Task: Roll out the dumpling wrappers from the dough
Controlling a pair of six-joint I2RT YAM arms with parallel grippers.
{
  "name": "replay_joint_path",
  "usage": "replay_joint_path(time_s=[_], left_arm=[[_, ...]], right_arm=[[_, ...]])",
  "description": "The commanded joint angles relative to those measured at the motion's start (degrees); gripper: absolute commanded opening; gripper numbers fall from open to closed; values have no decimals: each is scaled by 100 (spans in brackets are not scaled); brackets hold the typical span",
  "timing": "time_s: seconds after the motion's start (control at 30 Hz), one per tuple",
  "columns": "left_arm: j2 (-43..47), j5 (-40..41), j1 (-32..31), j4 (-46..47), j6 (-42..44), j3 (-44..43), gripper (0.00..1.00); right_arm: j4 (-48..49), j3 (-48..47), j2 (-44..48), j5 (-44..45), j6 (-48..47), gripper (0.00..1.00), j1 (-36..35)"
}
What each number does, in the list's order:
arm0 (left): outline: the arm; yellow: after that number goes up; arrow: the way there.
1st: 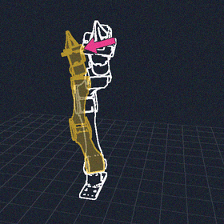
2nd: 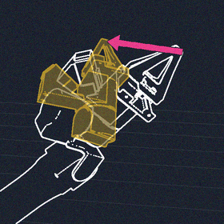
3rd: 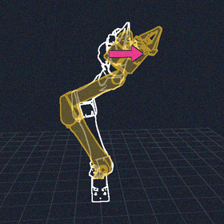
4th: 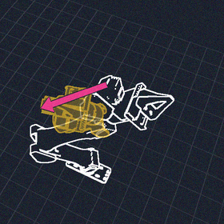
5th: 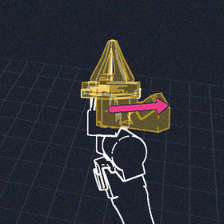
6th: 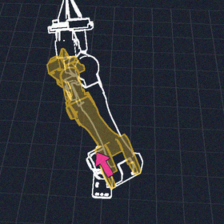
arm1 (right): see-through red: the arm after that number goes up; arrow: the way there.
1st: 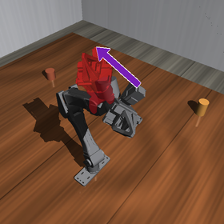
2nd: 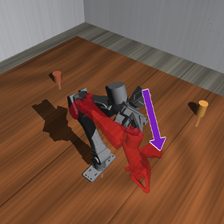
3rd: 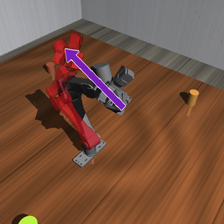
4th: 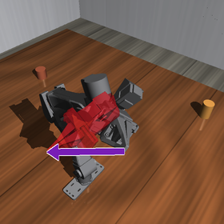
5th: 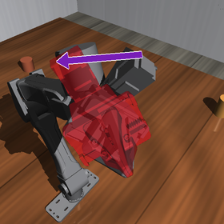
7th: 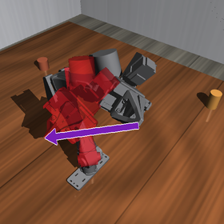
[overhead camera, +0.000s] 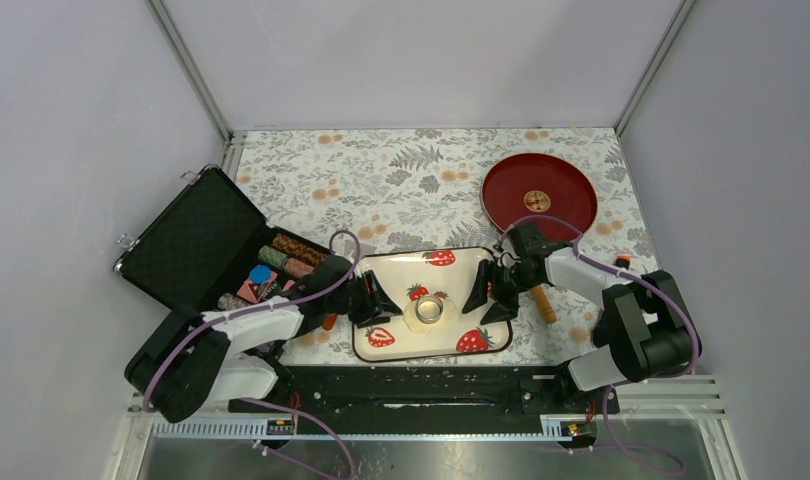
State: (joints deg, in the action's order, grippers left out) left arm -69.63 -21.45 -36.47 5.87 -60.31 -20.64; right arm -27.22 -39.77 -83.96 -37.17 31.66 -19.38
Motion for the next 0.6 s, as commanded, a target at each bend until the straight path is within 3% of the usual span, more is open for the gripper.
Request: replay_joint_path(time_s=[0.0, 0.27, 0.57], left_arm=[[-424, -333, -32, 776, -194, -35, 44], [-775, 136, -520, 548, -754, -125, 36], [-996, 702, -684, 753, -1350, 12, 34]], right_arm=[[237, 133, -40, -62, 90, 64, 13], [290, 220, -51, -53, 91, 64, 8], [283, 208, -53, -115, 77, 63, 13]])
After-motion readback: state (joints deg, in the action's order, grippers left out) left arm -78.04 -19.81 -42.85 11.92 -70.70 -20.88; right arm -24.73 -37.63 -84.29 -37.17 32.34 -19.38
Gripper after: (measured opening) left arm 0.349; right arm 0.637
